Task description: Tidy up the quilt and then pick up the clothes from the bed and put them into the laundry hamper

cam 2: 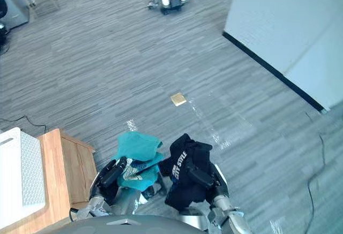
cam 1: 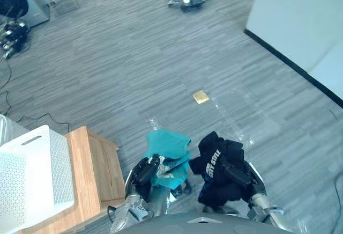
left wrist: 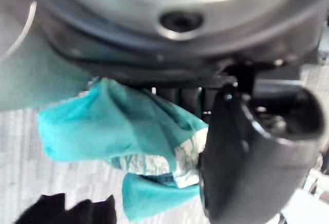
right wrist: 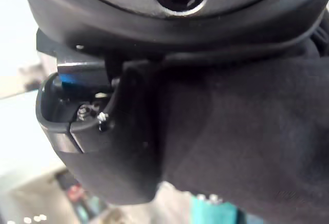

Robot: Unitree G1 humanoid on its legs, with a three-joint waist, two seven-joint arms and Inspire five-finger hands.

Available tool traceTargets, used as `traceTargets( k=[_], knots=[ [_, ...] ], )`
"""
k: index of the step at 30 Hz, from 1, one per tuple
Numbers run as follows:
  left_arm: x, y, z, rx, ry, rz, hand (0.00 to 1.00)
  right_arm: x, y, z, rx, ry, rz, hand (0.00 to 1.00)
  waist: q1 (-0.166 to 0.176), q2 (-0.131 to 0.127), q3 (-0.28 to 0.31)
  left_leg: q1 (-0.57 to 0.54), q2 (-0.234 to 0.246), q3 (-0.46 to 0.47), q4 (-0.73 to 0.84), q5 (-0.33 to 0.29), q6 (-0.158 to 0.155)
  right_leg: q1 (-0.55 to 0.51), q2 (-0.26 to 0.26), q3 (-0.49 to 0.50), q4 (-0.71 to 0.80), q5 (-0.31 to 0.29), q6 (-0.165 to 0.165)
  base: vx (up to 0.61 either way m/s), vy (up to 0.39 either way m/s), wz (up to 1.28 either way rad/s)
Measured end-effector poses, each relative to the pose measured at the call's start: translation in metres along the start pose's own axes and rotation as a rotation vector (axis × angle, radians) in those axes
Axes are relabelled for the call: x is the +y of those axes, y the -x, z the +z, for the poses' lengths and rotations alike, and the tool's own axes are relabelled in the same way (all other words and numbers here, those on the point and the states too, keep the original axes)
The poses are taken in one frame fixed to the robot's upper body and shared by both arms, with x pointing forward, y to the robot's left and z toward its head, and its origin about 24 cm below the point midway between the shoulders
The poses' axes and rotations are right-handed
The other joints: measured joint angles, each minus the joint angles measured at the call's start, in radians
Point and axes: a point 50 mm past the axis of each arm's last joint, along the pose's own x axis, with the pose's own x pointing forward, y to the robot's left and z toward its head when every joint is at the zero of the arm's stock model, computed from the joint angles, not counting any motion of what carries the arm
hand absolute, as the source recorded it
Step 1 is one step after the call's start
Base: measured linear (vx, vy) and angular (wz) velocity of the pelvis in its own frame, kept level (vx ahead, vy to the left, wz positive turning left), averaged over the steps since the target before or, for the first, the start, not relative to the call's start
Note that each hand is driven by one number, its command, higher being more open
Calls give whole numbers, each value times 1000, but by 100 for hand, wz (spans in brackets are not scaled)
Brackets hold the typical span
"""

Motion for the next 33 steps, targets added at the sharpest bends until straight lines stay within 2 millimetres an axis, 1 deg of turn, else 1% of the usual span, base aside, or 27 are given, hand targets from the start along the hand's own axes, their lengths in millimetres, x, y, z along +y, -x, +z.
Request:
traceTargets(
  k=[1,3,4,5,6,7,9,10,11,13,14,15,16,17,18,19,20,21,22,23,24,25,26,27,29,32,33],
  knots=[
    [2,-1,3,-20,-5,25,0,6,-7,2,-7,4,16,0,8,-35,-7,19,-37,-31,-23,-34,2,-11,-21,-17,76,-18,10,629,114,137],
    [6,-1,6,-34,-7,83,0,11,-21,14,-46,49,34,0,22,-56,-12,60,-62,-90,-31,-68,-3,-89,-65,-32,341,-7,35,494,56,86],
    [8,-1,7,-39,-11,107,0,11,-26,20,-68,55,33,0,25,-60,-13,98,-80,-128,-42,-81,-14,-142,-112,-30,527,19,81,407,23,82],
    [10,0,10,-52,-12,132,0,11,-29,25,-93,67,35,0,23,-62,-14,139,-99,-171,-48,-93,-28,-193,-166,-34,720,19,78,405,9,113],
    [13,0,13,-72,-26,156,0,11,-31,28,-114,73,28,0,19,-60,-15,180,-114,-223,-56,-98,-35,-228,-227,-60,862,-4,38,488,-42,150],
    [17,0,20,-112,-57,187,0,12,-31,30,-131,77,19,0,8,-54,-18,224,-120,-295,-58,-105,-48,-268,-290,-84,940,-30,-5,461,-60,165],
    [23,1,38,-186,-64,222,0,17,-31,29,-136,104,30,0,-2,-53,-21,259,-118,-405,-60,-111,-60,-343,-309,-39,893,-47,-30,437,-137,180],
    [26,1,51,-245,-70,238,0,19,-30,26,-131,109,37,0,-7,-57,-25,263,-116,-492,-57,-114,-69,-396,-285,39,787,-57,-39,350,-177,178],
    [27,0,57,-270,-77,242,0,20,-29,24,-124,106,39,0,-9,-57,-25,263,-115,-539,-55,-113,-73,-419,-262,89,724,-58,-41,317,-216,224],
    [28,-4,71,-321,-108,241,0,22,-20,13,-94,78,14,0,-40,-41,-30,257,-109,-757,-51,-107,-99,-470,-127,370,470,-52,-31,270,-280,262],
    [29,-4,74,-327,-115,237,0,22,-17,10,-86,73,6,0,-48,-41,-31,254,-112,-802,-48,-110,-110,-467,-107,434,425,-42,-15,199,-325,275],
    [34,-2,77,-326,-144,223,0,24,-9,2,-68,53,-9,0,-51,-60,-40,252,-136,-897,-22,-127,-140,-457,-95,538,289,28,52,179,-376,228],
    [41,4,80,-326,-171,227,0,31,-6,-5,-45,35,3,0,-41,-113,-60,256,-178,-953,1,-147,-161,-455,-123,550,219,179,53,188,-417,207],
    [46,6,79,-316,-171,243,0,35,-6,-7,-36,33,17,0,-34,-120,-68,257,-185,-970,19,-164,-170,-445,-145,521,228,123,61,241,-474,124],
    [48,9,70,-289,-113,272,0,33,-11,-3,-31,60,38,0,-9,-87,-76,236,-155,-969,62,-192,-209,-414,-133,476,194,117,44,230,-377,100],
    [46,13,61,-274,-74,267,0,33,-17,3,-47,78,53,0,-1,-55,-90,221,-118,-939,70,-202,-224,-386,-118,423,144,132,23,215,-314,94],
    [44,14,59,-270,-65,260,0,34,-21,6,-59,83,63,0,5,-45,-92,224,-99,-922,58,-203,-226,-370,-112,399,127,136,18,125,-168,104],
    [43,15,55,-263,-55,250,0,38,-29,11,-74,85,87,0,9,-40,-91,235,-62,-878,32,-198,-238,-339,-106,352,105,140,11,108,-194,104],
    [40,14,53,-256,-46,236,0,43,-36,17,-99,85,106,0,8,-44,-91,238,-20,-783,10,-191,-266,-305,-108,300,84,144,-3,87,-188,114],
    [38,13,52,-248,-44,220,0,45,-39,20,-112,81,111,0,2,-48,-91,236,6,-715,9,-188,-270,-289,-112,269,78,142,-7,74,-201,131],
    [32,10,50,-230,-49,179,0,47,-42,24,-129,70,113,0,-5,-52,-95,221,56,-593,30,-187,-269,-264,-119,205,69,139,-11,32,-101,138],
    [25,6,48,-209,-55,129,0,47,-43,26,-141,63,102,0,-8,-56,-97,205,78,-485,48,-185,-270,-248,-133,153,66,136,-16,19,-60,136],
    [22,4,47,-202,-59,103,0,45,-43,26,-145,58,86,0,-10,-57,-98,200,83,-448,47,-182,-276,-241,-139,129,64,135,-16,11,15,111],
    [18,0,46,-187,-66,66,0,43,-44,25,-145,46,57,0,1,-59,-103,200,69,-453,22,-159,-283,-237,-153,105,59,134,-14,-1,30,67],
    [20,-1,44,-164,-82,51,0,46,-46,17,-127,9,34,0,-1,-85,-110,206,34,-491,-35,-116,-279,-242,-168,88,56,134,-13,5,36,59],
    [21,-4,39,-99,-122,22,0,44,-43,0,-79,-55,-20,0,-7,-105,-122,208,2,-536,-95,-69,-273,-241,-188,82,55,141,-4,7,56,55],
    [21,-4,38,-96,-125,19,0,44,-43,0,-78,-62,-22,0,-8,-105,-122,208,0,-537,-98,-66,-273,-241,-190,82,54,141,-3,-18,40,22]
  ],
)
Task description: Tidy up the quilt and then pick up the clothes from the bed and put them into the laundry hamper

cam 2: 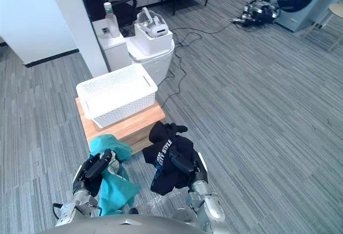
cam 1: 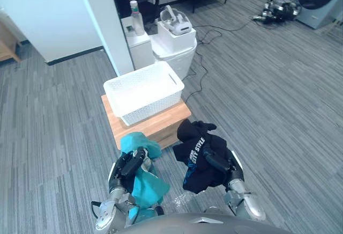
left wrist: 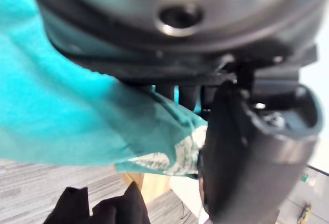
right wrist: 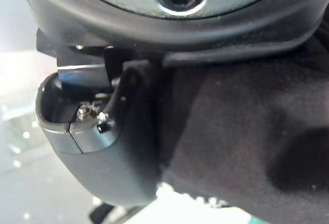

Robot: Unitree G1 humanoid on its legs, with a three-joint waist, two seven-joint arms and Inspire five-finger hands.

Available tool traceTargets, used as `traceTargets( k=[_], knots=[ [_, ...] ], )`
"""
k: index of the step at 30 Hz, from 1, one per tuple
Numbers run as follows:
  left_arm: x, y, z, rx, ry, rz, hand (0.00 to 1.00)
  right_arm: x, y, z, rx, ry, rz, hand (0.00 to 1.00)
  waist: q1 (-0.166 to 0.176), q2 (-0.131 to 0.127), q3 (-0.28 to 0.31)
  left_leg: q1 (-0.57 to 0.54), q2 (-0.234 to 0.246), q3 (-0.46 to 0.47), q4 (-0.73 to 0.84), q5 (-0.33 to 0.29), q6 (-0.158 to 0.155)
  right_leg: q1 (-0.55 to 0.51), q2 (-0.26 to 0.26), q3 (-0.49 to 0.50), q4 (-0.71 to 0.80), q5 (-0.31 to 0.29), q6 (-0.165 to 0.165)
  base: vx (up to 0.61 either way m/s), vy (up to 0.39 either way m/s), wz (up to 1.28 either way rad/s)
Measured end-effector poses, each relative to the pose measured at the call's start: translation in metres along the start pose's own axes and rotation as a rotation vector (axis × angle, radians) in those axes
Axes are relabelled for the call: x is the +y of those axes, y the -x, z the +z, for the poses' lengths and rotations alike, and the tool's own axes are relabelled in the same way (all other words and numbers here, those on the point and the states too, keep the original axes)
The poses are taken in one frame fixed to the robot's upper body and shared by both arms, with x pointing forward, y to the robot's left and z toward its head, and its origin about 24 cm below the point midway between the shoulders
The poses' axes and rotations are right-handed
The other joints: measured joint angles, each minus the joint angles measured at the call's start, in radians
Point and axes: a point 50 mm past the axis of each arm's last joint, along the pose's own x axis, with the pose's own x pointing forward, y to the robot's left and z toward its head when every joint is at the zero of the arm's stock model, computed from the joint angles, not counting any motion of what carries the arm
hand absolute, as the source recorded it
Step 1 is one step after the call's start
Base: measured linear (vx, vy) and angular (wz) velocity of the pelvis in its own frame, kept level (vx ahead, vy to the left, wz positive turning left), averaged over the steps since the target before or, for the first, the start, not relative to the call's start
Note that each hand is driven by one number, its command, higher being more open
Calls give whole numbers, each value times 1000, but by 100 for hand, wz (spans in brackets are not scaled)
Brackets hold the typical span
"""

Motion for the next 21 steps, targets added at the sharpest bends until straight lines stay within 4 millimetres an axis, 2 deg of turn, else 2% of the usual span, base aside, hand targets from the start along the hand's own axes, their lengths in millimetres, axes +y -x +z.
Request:
traceTargets(
  k=[5,7,9,12,14,16,19,21],
  knots=[
    [-3,2,-8,52,-10,-14,0,4,-3,1,-11,-13,9,0,-14,-3,-9,12,-14,-11,-82,62,1,-3,-2,2,-29,5,8,-63,-3,9],
    [-8,0,-11,66,-23,-33,0,4,-5,4,-18,-7,17,0,-21,-3,-2,-64,0,-14,50,20,-4,-4,-1,2,-37,6,10,-140,-9,18],
    [-12,-2,-11,62,-10,-41,0,2,-6,5,-19,4,18,0,-14,11,27,-103,30,-15,171,-21,-12,22,21,2,-40,7,9,-162,-10,7],
    [-10,2,-14,74,-6,-37,0,0,-6,7,-21,12,22,0,-14,26,39,-70,30,-3,97,1,-7,21,26,13,-53,21,9,-186,4,-10],
    [-9,3,-17,83,-4,-35,0,0,-7,9,-26,21,46,0,-1,41,45,-61,31,24,52,26,-7,21,35,38,-109,60,4,-126,21,-36],
    [-9,4,-18,87,-2,-54,0,2,-8,10,-24,29,71,0,6,50,50,-72,34,48,47,31,-6,21,45,67,-164,100,12,-94,34,-31],
    [-13,7,-21,91,-24,-100,0,4,-10,8,-3,33,98,0,13,44,48,-81,36,94,69,10,16,-12,40,114,-151,103,11,-58,69,-38],
    [-17,8,-18,78,-53,-137,0,7,-10,8,-4,23,117,0,11,33,39,-93,23,122,80,-8,25,-57,19,110,-90,65,5,-16,109,-29]
  ],
)
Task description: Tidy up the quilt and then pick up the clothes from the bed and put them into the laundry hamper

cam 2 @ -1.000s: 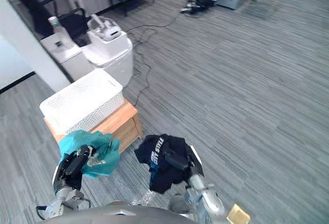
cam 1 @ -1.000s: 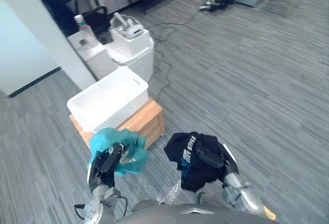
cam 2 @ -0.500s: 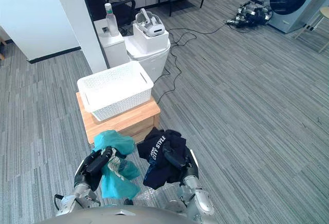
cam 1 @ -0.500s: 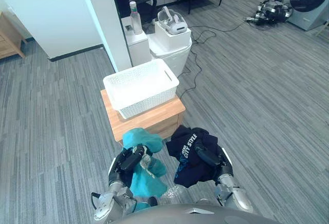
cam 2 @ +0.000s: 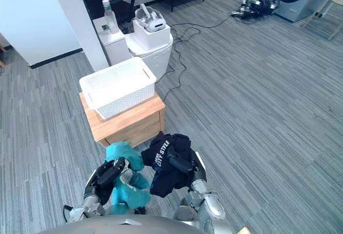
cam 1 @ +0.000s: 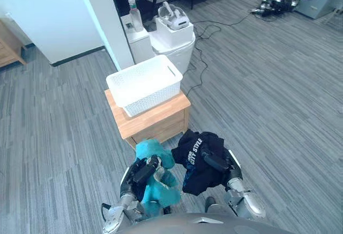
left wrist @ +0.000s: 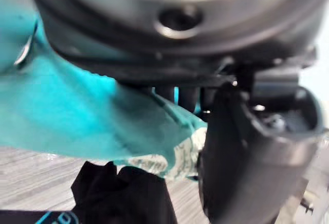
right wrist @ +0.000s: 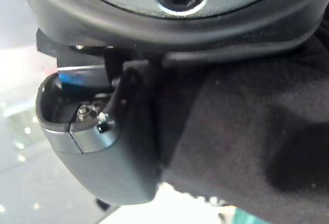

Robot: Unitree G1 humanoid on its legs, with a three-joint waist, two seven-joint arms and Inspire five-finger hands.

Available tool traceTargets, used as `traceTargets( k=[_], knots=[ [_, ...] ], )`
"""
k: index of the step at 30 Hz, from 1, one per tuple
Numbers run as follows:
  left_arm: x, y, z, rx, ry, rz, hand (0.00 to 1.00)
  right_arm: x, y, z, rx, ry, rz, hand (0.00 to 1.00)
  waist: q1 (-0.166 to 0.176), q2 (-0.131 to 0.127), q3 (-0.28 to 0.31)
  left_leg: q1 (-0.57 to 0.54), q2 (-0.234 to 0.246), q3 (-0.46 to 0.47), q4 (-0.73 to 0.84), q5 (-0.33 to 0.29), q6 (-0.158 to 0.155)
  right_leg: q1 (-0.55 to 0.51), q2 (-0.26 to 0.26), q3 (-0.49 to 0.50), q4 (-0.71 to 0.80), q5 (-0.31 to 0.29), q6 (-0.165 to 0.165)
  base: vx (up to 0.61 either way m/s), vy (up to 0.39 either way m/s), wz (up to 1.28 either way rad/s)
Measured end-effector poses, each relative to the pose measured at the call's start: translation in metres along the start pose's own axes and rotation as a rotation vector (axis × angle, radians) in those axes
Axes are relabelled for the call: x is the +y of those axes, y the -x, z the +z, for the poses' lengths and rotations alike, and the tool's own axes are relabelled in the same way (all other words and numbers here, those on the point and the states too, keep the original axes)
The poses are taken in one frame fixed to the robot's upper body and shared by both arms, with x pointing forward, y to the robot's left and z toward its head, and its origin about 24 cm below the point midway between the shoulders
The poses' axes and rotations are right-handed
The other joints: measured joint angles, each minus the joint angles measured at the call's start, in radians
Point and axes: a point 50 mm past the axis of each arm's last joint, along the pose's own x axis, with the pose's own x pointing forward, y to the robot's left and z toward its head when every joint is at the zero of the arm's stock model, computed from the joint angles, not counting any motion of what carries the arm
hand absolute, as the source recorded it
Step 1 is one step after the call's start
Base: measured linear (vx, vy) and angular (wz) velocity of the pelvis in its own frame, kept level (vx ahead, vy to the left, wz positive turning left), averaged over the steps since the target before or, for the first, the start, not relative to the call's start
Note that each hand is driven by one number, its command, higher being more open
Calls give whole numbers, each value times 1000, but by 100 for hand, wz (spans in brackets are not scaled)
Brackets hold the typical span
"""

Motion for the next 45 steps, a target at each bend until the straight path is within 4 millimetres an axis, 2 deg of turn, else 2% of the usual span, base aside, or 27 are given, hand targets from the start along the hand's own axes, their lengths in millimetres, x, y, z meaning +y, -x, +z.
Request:
traceTargets(
  k=[1,3,4,5,6,8,11,13,14,15,16,17,18,19,24,26,28,29,30,31,32,34,36,37,38,40,45],
  knots=[
    [-1,-1,3,-6,-17,-16,0,1,0,-1,1,-4,0,0,-5,-8,3,7,-9,5,-5,-9,10,0,-17,-16,22,-23,20,52,102,4],
    [-6,-5,14,-39,-64,-66,0,-2,1,1,-1,4,6,0,-26,-44,18,32,-30,4,-8,-22,21,-121,-109,-82,368,-52,-1,52,63,28],
    [-7,-8,14,-31,-86,-81,0,-2,2,-1,5,3,2,0,-37,-41,15,56,-32,-5,-28,-22,28,-194,-133,-74,530,12,-53,104,121,39],
    [-7,-10,20,-44,-107,-98,0,-3,2,0,5,8,6,0,-46,-42,19,95,-27,-24,-58,-13,42,-255,-132,-47,652,82,-74,100,114,36],
    [-6,-9,20,-44,-108,-96,0,-2,3,-1,5,7,6,0,-49,-34,23,98,-26,-31,-58,-12,42,-265,-131,-43,665,68,-69,166,81,27],
    [-2,-9,22,-42,-126,-89,0,4,0,1,-16,-10,19,0,-62,-50,13,115,-23,-73,-57,-30,42,-264,-65,1,557,-43,-52,201,25,40],
    [-5,-13,25,-44,-137,-106,0,6,-2,8,-48,-6,30,0,-74,-41,16,111,-21,-125,-60,-29,44,-247,22,66,327,-33,-33,212,-31,58],
    [-9,-14,23,-24,-142,-126,0,7,-2,9,-50,-9,24,0,-85,-34,16,131,-25,-180,-58,-37,25,-222,75,125,108,19,18,321,-97,87],
    [-10,-13,21,-17,-142,-129,0,7,-3,8,-49,-10,21,0,-83,-35,15,143,-28,-190,-58,-44,16,-218,79,137,81,41,16,348,-145,72],
    [-10,-11,17,-3,-141,-134,0,8,-3,7,-48,-16,16,0,-82,-49,7,168,-35,-206,-56,-59,-6,-201,75,144,45,105,15,355,-196,68],
    [-9,-7,13,16,-147,-137,0,12,-3,5,-50,-42,12,0,-81,-69,-4,192,-47,-208,-54,-81,-32,-185,56,140,44,229,-5,364,-232,65],
    [-8,-6,9,32,-149,-136,0,12,-3,5,-53,-52,7,0,-80,-60,-8,200,-38,-204,-51,-98,-34,-174,59,133,55,180,-12,359,-242,34],
    [-14,-6,4,41,-129,-145,0,12,-6,8,-63,-61,5,0,-64,-22,-12,202,1,-169,-34,-122,-53,-169,86,123,54,171,-22,322,-204,16],
    [-19,-6,2,41,-119,-161,0,11,-9,12,-81,-69,4,0,-63,-9,-17,199,30,-110,-33,-126,-57,-161,99,104,46,154,-33,288,-169,13],
    [-28,-5,-5,61,-124,-201,0,10,-13,20,-130,-92,-12,0,-65,-4,-21,242,79,-64,-67,-134,-87,-112,139,82,24,123,-57,131,-80,7],
    [-23,1,-13,88,-125,-179,0,7,-3,12,-104,-89,-24,0,-65,28,-19,254,122,-30,-24,-172,-132,-112,182,77,83,65,-71,116,-44,-26],
    [-15,3,-13,97,-139,-149,0,10,-1,7,-89,-97,-18,0,-60,7,-7,194,137,-19,165,-185,-140,-111,167,78,147,-5,-83,159,-65,-10],
    [-11,-1,-9,84,-146,-136,0,9,1,7,-88,-92,-19,0,-68,4,7,81,174,-15,426,-158,-129,-94,165,76,154,-25,-95,201,-115,1],
    [-13,-1,-10,82,-138,-137,0,4,3,9,-92,-69,-23,0,-65,13,17,9,208,-30,593,-74,-85,-51,169,81,124,-27,-99,134,-107,-7],
    [-13,-1,-10,82,-139,-140,0,2,3,10,-94,-64,-26,0,-60,4,28,-2,206,-33,630,-61,-78,-31,161,90,107,-26,-100,229,-29,-21],
    [-19,-3,-9,76,-131,-181,0,-4,2,17,-120,-45,-41,0,-62,28,26,1,193,-19,526,-127,-61,-12,145,100,76,-20,-108,182,-4,-24],
    [-24,-4,-5,54,-126,-212,0,-8,-2,25,-159,-40,-54,0,-64,41,23,16,170,-8,324,-136,-63,-4,136,116,56,-1,-91,199,18,-24],
    [-28,-8,-1,38,-123,-237,0,-10,-6,34,-190,-33,-58,0,-70,38,25,56,139,-13,70,-80,-82,-3,129,123,51,1,-89,196,82,-22],
    [-32,-12,2,25,-124,-256,0,-12,-9,39,-209,-29,-60,0,-82,42,23,77,129,-13,-56,21,-89,2,133,124,44,-3,-82,182,128,-14],
    [-33,-12,3,26,-125,-261,0,-13,-10,41,-219,-28,-63,0,-86,45,20,84,129,-14,-84,64,-108,6,136,124,41,-6,-77,175,149,-12],
    [-34,-18,9,13,-144,-279,0,-13,-9,49,-253,-29,-63,0,-104,14,13,129,94,-11,-169,93,-101,14,109,124,32,-16,-56,129,135,5],
    [-28,-19,11,45,-176,-286,0,-4,-10,60,-301,4,-28,0,-110,-4,-2,146,57,-15,-206,97,-96,35,74,110,-1,-5,-32,84,109,9]
  ],
)
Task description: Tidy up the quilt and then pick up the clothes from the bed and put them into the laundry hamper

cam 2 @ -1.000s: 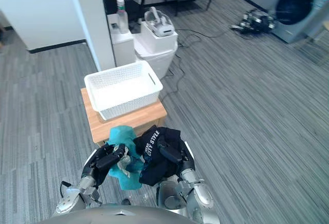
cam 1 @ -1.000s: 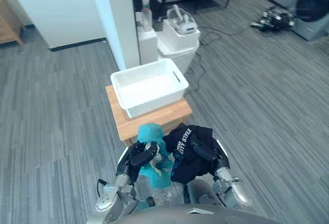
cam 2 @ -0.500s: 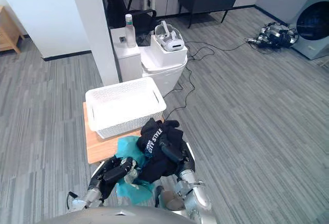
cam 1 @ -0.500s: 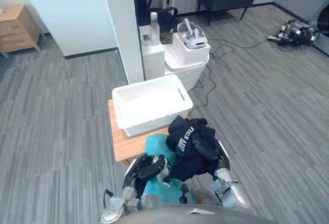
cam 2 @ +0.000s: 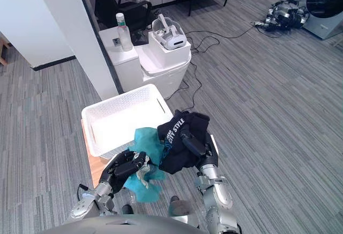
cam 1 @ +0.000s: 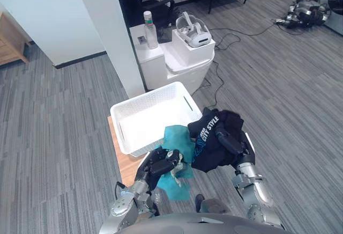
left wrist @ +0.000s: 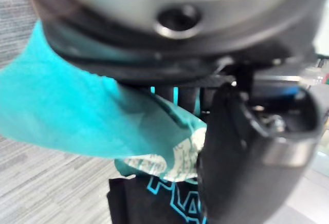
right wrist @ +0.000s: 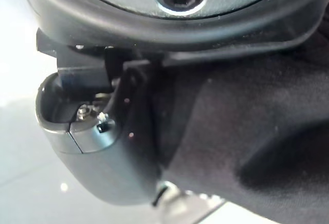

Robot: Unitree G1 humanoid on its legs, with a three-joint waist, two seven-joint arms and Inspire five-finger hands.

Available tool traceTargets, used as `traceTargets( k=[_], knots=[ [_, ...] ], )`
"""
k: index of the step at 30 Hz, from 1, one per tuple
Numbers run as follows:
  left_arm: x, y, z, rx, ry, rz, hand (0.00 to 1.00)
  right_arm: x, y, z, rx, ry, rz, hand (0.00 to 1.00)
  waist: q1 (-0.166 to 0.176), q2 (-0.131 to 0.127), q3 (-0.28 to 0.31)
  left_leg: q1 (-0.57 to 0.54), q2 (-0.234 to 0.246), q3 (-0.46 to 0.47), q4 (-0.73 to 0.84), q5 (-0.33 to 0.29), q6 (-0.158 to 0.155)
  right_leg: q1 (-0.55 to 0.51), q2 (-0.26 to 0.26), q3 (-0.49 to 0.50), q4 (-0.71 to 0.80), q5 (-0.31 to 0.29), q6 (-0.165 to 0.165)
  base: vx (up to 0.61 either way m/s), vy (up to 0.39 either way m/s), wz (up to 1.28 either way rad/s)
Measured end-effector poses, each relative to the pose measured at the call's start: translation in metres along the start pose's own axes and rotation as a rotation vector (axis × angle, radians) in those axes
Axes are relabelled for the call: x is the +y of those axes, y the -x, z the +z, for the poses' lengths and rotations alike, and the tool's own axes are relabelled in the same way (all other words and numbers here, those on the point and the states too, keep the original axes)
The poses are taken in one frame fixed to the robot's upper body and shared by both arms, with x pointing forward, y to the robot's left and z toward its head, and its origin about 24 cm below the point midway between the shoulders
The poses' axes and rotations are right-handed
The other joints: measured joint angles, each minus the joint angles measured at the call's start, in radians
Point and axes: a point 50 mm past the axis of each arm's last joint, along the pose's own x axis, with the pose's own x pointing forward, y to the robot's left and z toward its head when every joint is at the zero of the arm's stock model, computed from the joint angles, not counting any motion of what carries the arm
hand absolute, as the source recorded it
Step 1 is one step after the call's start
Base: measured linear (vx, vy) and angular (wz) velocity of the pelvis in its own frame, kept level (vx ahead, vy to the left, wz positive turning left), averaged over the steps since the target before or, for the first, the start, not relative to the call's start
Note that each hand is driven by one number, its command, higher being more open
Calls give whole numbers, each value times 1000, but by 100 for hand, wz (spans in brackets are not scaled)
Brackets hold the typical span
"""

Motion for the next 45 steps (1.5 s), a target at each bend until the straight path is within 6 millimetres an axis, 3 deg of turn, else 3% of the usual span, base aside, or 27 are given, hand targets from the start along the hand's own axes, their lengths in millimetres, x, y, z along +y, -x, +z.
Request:
traceTargets(
  k=[3,5,7,9,10,11,13,17,21,27,31,34,35,38,40,43,45],
  knots=[
    [4,4,-3,16,9,24,0,9,-6,21,-79,82,56,0,11,1,-6,1,-7,-3,-10,0,1,6,-6,-2,-18,7,11,23,42,4],
    [8,8,-7,35,42,62,0,10,-10,47,-183,117,76,0,26,-1,-8,-2,-11,-3,-11,1,3,12,-10,-6,-35,10,16,-15,-1,3],
    [9,12,-13,60,85,108,0,11,-16,86,-306,210,138,0,27,-4,-15,-4,-16,-9,-15,3,6,23,-15,-20,-48,16,25,-33,2,13],
    [12,20,-24,94,132,160,0,17,-26,119,-412,288,215,0,28,-18,-42,-5,-17,-14,-30,6,11,22,-15,-25,-49,16,26,-37,9,9],
    [14,22,-27,103,144,175,0,21,-30,126,-435,300,241,0,30,-23,-49,-3,-17,-16,-36,10,15,22,-15,-27,-49,16,26,-41,-4,15],
    [19,25,-35,132,172,215,0,33,-42,145,-483,328,311,0,33,-37,-67,0,-20,-24,-60,27,19,20,-15,-36,-50,17,26,-34,-7,15],
    [24,27,-39,149,178,243,0,46,-53,155,-494,344,380,0,42,-49,-76,1,-23,-37,-74,41,22,22,-16,-50,-50,19,28,-41,-4,19],
    [29,28,-39,140,190,276,0,67,-67,153,-407,369,489,0,80,-58,-82,-4,-34,-77,-74,52,29,38,-27,-81,-53,21,31,-27,14,31],
    [38,27,-32,76,216,330,0,83,-80,134,-270,435,549,0,114,-58,-82,-10,-47,-132,-74,68,37,66,-39,-138,-63,23,33,-37,7,42],
    [56,34,-21,14,223,385,0,69,-115,116,-94,493,420,0,159,-50,-72,-31,-57,-193,-75,91,42,81,-45,-196,-64,28,34,-74,2,31],
    [59,33,-6,-43,220,365,0,72,-135,133,-113,512,355,0,167,-25,-3,-48,-55,-207,-74,102,48,81,-45,-223,-64,38,33,-105,6,25],
    [52,25,16,-126,202,287,0,74,-153,163,-175,535,303,0,166,6,72,-107,-46,-201,-73,136,54,38,-42,-255,-58,50,28,-133,19,33],
    [47,19,27,-167,188,236,0,72,-161,182,-211,559,272,0,175,22,111,-140,-44,-202,-70,150,56,3,-41,-260,-44,52,27,-126,40,23],
    [37,7,55,-264,159,139,0,55,-171,234,-303,587,154,0,192,66,228,-216,-43,-215,-60,185,63,-80,-48,-283,3,57,26,-117,35,25],
    [33,4,66,-306,146,111,0,44,-172,255,-336,608,91,0,192,83,272,-254,-47,-225,-63,206,62,-124,-54,-293,27,56,26,-36,4,16],
    [28,1,80,-369,131,80,0,19,-165,280,-371,660,-5,0,193,104,339,-283,-57,-233,-67,226,67,-154,-68,-303,44,55,26,30,-1,15],
    [26,0,84,-393,125,75,0,6,-163,285,-356,667,-42,0,190,113,356,-285,-66,-234,-67,227,67,-156,-71,-303,45,55,26,69,-11,5]
  ],
)
